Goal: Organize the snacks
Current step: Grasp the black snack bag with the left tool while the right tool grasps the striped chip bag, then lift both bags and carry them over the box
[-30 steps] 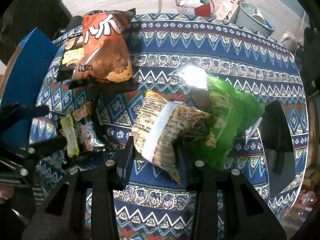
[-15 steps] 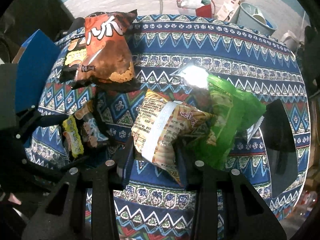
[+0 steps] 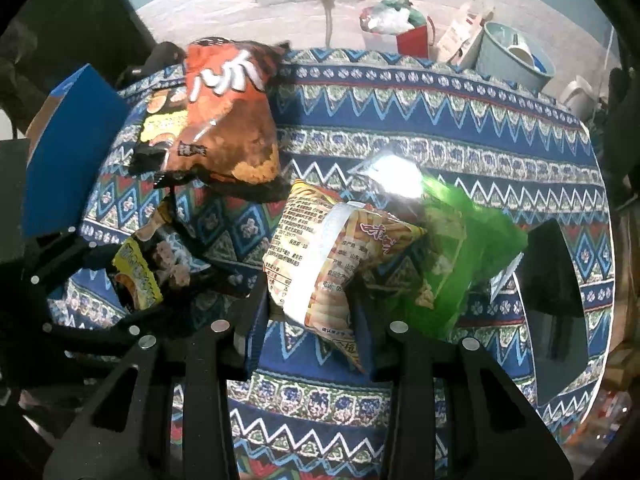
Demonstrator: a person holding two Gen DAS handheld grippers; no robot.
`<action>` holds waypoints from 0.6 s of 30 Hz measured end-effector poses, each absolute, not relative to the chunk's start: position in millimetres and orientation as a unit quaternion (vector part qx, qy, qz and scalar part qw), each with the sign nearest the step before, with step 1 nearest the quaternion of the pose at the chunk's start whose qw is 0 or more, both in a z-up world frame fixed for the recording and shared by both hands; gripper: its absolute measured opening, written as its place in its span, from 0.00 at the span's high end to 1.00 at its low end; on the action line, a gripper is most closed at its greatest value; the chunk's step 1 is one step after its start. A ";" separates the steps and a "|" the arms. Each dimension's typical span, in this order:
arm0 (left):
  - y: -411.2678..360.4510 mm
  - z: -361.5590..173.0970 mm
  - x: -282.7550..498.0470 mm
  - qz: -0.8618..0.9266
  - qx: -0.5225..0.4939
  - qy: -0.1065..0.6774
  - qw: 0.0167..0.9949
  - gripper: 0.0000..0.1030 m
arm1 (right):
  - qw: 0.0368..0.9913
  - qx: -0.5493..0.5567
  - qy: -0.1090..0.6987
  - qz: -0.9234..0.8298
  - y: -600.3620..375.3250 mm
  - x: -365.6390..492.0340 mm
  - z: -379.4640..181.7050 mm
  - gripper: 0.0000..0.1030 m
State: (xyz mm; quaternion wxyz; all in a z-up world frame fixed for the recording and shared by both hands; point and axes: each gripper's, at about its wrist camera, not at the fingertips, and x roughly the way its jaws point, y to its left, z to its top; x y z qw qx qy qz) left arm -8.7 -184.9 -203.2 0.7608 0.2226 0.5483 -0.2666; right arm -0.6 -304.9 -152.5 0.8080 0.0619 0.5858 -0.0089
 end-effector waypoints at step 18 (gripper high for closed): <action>-132.7 -130.8 -0.4 -0.214 0.178 0.495 0.823 0.43 | 0.846 0.025 0.532 0.009 -269.8 9.9 -99.9 0.65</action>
